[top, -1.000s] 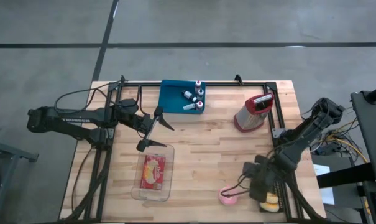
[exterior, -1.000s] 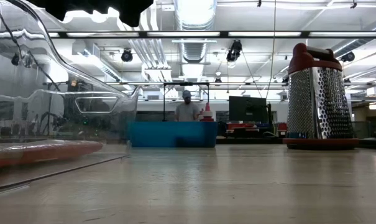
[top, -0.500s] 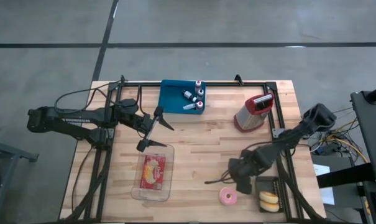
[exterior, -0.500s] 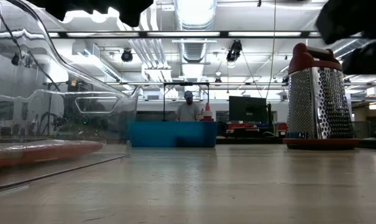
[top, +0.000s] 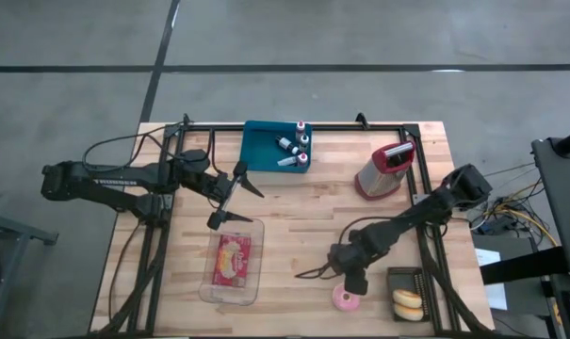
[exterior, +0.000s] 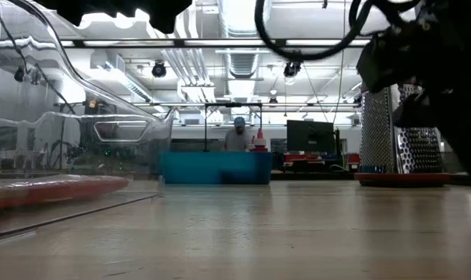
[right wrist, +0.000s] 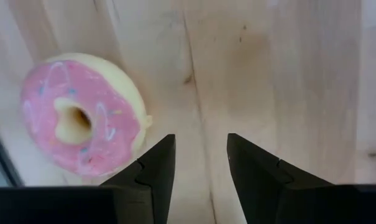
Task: Pick & Place Food Item
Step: Put the pink donut into the black bin
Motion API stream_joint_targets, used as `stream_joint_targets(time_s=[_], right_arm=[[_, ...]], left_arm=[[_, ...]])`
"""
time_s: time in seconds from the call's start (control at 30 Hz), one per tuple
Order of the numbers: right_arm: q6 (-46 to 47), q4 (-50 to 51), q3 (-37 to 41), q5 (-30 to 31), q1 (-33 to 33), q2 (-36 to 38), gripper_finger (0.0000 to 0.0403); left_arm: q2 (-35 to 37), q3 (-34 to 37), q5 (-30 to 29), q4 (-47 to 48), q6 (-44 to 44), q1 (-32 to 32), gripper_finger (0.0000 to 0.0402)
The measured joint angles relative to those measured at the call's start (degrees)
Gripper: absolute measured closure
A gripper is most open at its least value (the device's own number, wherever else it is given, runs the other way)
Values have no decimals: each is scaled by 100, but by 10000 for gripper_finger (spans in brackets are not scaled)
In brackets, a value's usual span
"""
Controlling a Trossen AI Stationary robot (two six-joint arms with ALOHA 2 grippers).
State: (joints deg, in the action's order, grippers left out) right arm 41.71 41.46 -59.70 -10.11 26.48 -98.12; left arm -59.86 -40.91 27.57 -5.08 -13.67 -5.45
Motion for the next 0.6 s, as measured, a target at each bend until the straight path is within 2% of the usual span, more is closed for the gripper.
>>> stream_joint_targets(time_s=[0.2,0.33,0.43,0.6], right_arm=[[-449,73,26,105,-24,283,262],[-1186,665,31,-60,-279,447,262],[-1525,595,127,-739,-783,502,262],[-2705,589,208,-1815,-1617,502,262]], left_arm=[[0,0,1,2,0,0,62],[0,2,0,2,0,1,62],[0,2,-1,2,0,0,62],[0,1,0,2,0,2,62]])
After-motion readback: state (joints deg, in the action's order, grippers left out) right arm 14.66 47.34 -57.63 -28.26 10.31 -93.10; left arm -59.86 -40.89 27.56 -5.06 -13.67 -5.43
